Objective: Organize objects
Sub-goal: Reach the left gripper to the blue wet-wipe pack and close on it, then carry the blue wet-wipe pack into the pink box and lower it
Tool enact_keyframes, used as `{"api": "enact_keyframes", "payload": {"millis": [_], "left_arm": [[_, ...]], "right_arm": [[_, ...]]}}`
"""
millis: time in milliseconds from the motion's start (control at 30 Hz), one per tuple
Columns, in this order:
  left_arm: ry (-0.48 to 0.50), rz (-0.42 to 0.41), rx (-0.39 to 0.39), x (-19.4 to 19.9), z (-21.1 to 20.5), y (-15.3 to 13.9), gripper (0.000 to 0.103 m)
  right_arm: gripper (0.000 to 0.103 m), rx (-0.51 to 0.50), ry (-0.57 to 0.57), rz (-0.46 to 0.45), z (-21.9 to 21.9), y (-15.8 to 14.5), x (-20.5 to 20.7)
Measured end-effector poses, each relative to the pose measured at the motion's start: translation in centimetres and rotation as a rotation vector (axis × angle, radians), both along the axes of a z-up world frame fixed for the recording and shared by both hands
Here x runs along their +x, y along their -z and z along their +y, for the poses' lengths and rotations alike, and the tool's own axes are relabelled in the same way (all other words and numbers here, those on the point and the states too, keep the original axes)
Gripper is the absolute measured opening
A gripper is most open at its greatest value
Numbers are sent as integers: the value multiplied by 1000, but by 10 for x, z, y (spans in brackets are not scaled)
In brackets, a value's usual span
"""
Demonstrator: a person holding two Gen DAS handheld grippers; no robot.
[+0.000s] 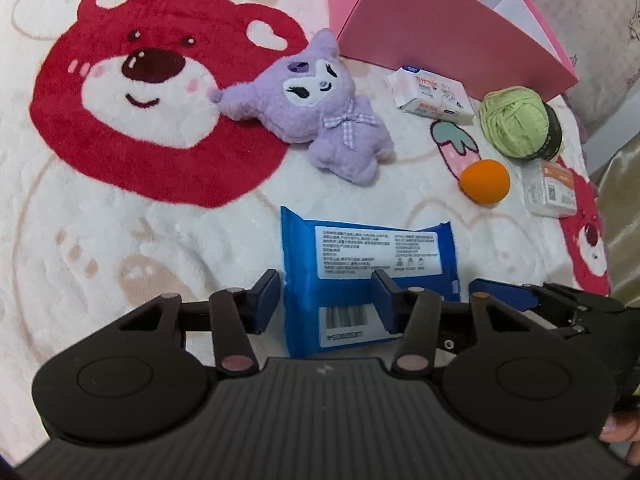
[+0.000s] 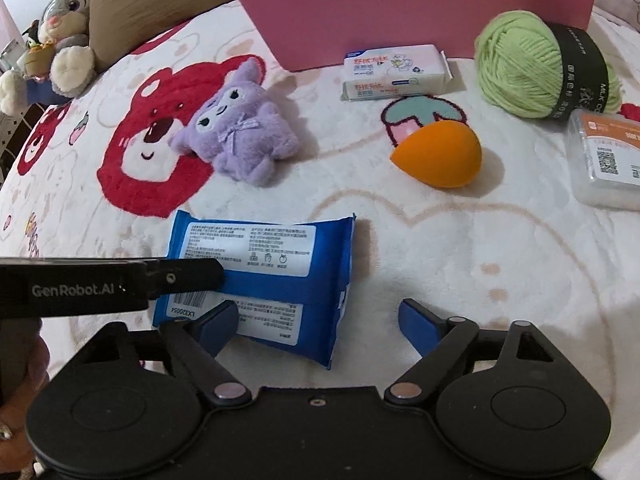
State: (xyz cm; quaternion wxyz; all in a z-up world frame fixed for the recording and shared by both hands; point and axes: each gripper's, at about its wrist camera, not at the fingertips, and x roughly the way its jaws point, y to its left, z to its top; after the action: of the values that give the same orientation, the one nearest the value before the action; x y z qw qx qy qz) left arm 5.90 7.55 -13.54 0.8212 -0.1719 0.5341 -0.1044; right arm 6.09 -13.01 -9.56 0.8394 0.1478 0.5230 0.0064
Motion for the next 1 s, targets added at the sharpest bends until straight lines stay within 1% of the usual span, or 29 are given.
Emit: {"api": "enact_keyframes", "payload": {"millis": [33,67,100,133,167,200,233,333,500,533,633,733,833,1000], "left_arm": [[-6,-2,-7,-1,0,0,45],[-16,-6,-15,-1,-1,1,41],[-25,-6,-22,-2,0,1,39],[-32,-7,-26,-2,1,1,36],[-37,-10,-36,-3,1,1,33],[-46,-8,-42,-3,2,1,31],[-52,-7,-46,-3,3,0,30],[-72,-1,-55,-3,4,1,29],[-83,-9,-20,-5,-4,0,29],[-83,-9,-22,-5,-5,-2,29],[-75,-4,-28,-7,-6,-6,29],[-58,-16,-34,-9,-11,-16,29],[-42,-43,-40,-12,-15,-32,29],[-18,-84,-56,-16,-21,-64,29]], "right_arm": [[84,-2,1,-1,0,-1,0],[82,1,3,-2,1,-1,0],[77,4,2,-4,1,-2,-1],[70,9,-1,-6,2,-2,-1],[66,15,-1,-10,3,-2,-2],[57,28,0,-13,3,-2,-2],[51,45,2,-16,3,-2,-3],[51,45,5,-23,5,-2,-3],[50,64,30,-28,3,3,-6],[47,59,27,-32,4,2,-6],[45,24,11,-52,11,-4,-10],[45,-9,18,-73,11,-15,-12],[45,-38,5,-108,9,-31,-18],[45,-44,3,-165,-1,-61,-29]]}}
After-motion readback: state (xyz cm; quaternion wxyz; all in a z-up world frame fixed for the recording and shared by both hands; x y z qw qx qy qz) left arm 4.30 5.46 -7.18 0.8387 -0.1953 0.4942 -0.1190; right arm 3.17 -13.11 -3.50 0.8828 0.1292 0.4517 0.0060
